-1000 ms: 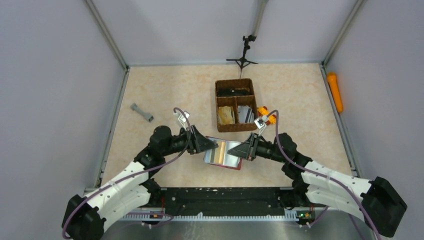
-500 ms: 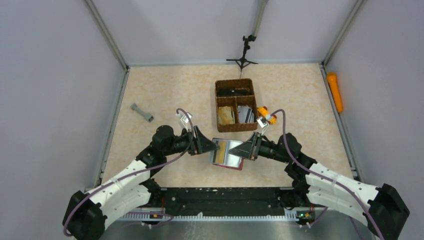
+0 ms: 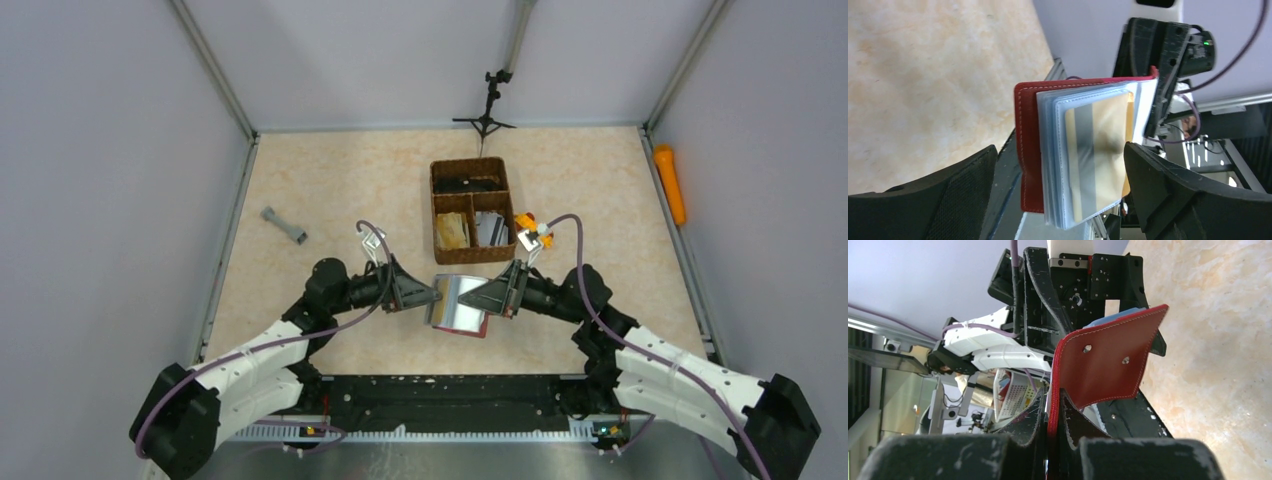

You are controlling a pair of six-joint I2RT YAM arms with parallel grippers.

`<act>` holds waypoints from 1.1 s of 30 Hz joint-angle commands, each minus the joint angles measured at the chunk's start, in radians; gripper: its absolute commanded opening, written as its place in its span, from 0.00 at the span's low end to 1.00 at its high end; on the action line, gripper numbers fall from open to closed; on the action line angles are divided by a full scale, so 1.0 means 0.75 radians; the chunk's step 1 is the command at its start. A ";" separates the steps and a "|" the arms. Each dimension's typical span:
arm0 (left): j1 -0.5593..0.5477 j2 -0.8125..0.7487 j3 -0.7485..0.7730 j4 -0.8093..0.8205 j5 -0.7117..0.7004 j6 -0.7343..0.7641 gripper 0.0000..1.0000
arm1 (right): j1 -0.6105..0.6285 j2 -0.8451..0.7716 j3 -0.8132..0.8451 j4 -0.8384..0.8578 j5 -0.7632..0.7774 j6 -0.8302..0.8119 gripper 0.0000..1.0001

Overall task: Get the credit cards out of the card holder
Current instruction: Pick up the card holder from the center of the board.

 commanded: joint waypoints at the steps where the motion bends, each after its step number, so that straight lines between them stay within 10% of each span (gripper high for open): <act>1: 0.004 -0.004 -0.019 0.429 0.070 -0.206 0.99 | -0.026 -0.028 0.063 0.184 -0.024 0.058 0.00; 19: 0.001 0.200 -0.097 1.005 0.022 -0.618 0.99 | -0.062 0.045 0.003 0.578 -0.050 0.223 0.00; 29: 0.003 0.312 -0.077 1.285 0.050 -0.754 0.99 | -0.074 0.040 -0.010 0.460 -0.061 0.178 0.00; 33: 0.009 0.260 -0.099 1.227 0.024 -0.717 0.82 | -0.103 -0.034 0.001 0.237 -0.036 0.103 0.00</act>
